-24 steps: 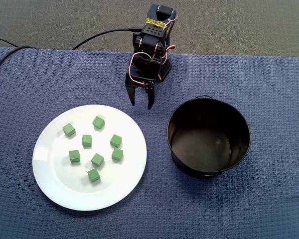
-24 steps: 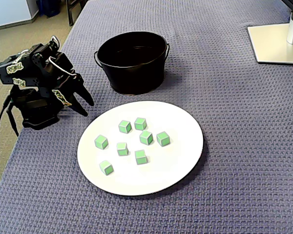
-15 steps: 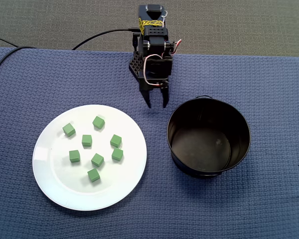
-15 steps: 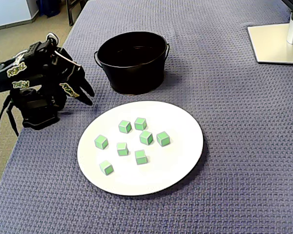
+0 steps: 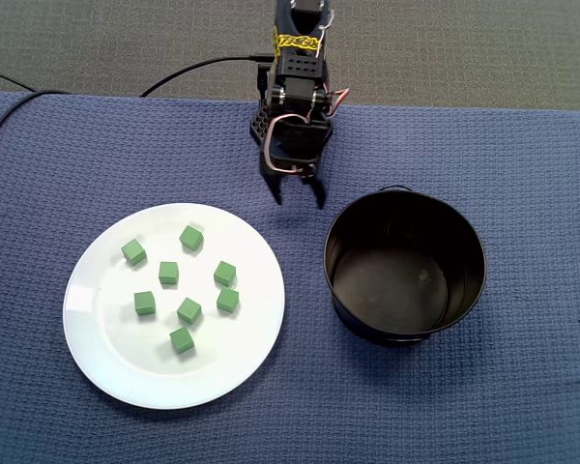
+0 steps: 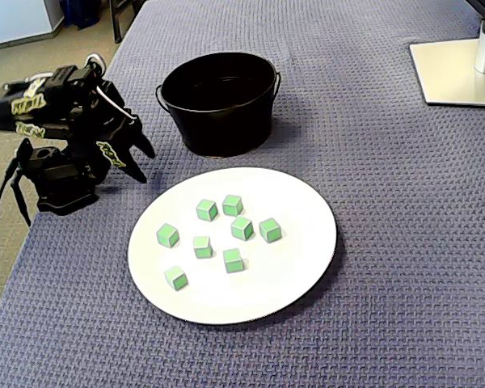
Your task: Pick up the items on the white plate and put them in the black container.
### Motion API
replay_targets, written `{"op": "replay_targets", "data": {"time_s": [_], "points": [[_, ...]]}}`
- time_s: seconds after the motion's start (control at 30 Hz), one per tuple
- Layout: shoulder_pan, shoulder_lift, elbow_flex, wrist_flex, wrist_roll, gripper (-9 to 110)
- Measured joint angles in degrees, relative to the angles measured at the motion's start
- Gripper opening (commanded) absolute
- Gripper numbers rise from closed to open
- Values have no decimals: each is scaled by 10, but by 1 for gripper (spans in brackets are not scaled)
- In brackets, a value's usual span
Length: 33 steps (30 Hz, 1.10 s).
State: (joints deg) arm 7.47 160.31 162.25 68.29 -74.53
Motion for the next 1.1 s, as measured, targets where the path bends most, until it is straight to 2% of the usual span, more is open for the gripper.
{"op": "replay_targets", "data": {"time_s": [0.27, 0.47, 0.6, 0.73, 0.83, 0.97, 1.1], "points": [[149, -328, -286, -64, 79, 21], [212, -504, -445, -11, 87, 18], [235, -555, -510, 51, 78, 20], [276, -555, -521, 62, 62, 25], [301, -554, -521, 62, 32, 30], [341, -560, -521, 58, -20, 31], [350, -592, -520, 3, -63, 30]]}}
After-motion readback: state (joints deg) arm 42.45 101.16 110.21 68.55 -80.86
